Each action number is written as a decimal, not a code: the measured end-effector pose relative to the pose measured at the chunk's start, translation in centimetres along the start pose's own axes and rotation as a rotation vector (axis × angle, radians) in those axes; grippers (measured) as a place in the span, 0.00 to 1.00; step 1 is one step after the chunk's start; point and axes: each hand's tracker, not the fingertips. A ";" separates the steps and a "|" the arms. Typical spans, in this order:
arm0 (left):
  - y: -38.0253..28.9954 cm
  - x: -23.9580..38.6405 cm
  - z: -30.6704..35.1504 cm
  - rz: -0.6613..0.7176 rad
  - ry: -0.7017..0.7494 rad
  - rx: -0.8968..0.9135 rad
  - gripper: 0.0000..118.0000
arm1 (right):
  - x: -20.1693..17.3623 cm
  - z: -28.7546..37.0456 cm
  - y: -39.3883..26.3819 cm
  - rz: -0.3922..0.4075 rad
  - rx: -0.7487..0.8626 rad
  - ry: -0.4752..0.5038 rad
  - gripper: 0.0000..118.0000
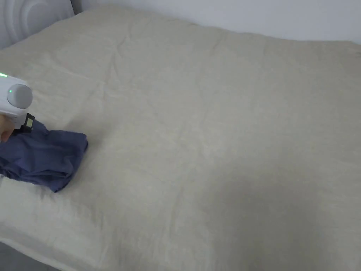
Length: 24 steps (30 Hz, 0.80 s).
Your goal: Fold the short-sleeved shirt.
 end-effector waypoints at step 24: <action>-4.4 9.2 30.6 0.307 -0.500 0.909 1.00 | 3.2 1.7 3.4 0.070 0.186 0.123 0.00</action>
